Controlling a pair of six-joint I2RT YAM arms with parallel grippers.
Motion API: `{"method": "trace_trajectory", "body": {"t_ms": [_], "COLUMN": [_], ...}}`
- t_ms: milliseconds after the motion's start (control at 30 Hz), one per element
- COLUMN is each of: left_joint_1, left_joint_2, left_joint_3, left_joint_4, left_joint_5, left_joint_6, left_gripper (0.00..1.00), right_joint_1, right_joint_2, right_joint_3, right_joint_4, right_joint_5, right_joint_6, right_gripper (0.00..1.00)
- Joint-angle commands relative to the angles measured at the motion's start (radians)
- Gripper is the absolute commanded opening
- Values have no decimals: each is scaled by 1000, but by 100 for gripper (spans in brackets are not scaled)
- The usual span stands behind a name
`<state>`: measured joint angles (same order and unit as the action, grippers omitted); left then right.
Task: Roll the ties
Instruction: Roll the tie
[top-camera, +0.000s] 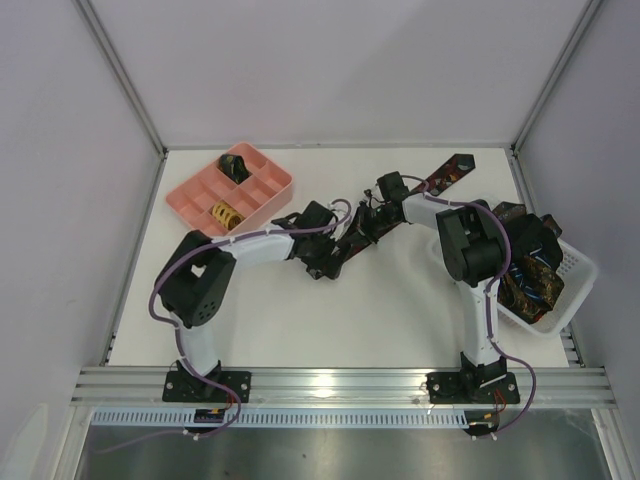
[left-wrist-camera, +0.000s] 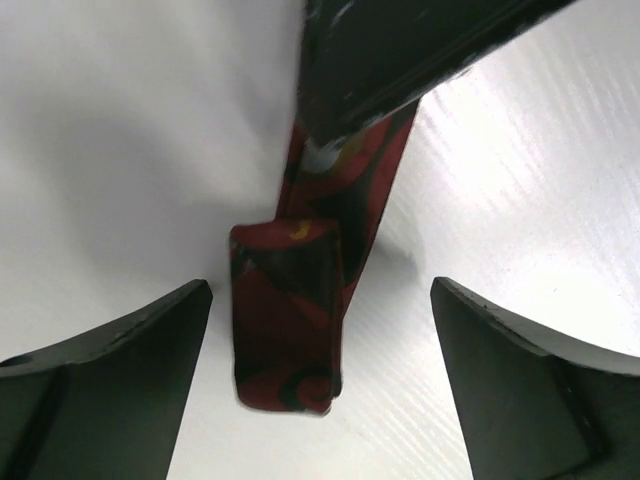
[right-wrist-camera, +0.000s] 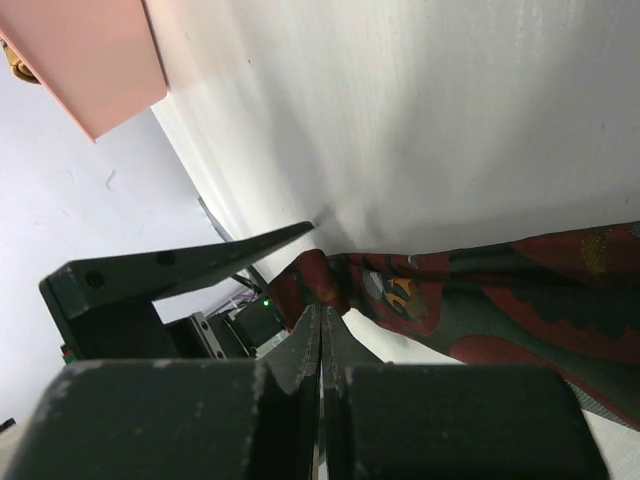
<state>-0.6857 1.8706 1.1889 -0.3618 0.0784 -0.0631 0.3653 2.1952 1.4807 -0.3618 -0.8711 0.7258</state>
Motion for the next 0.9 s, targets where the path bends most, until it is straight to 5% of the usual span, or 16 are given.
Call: {"method": "trace_trajectory", "body": {"t_ms": [0,400,567,667,767,867], "left_joint_1": [26,74,163,183,195,201], "left_joint_2": [-115,-453,-455,-438,-397,-357], "left_joint_3": [-25,-126,-169,-207,-218,-207], "left_joint_4": [9,15,-106,-74,-36,-9], "left_joint_5": [6,20,109,159,189,222], "left_joint_6": [-24,-194,-380,-435,-501,-521], "left_gripper": [100,96,54,37,24,22], "right_joint_1": [-2,12,35,49,57,63], "right_joint_2": [-54,-49,-43,-38,-32,-28], "right_joint_3": [-2,58,87,93,96,101], "right_joint_4": [9,-66,-85,-89,-91,-95], "right_joint_5": [-6,0,-14,-14,-23,-28], "right_joint_6": [-2,-66,-83,-81,-80,-80], "right_gripper": [0,0,0,0,0,0]}}
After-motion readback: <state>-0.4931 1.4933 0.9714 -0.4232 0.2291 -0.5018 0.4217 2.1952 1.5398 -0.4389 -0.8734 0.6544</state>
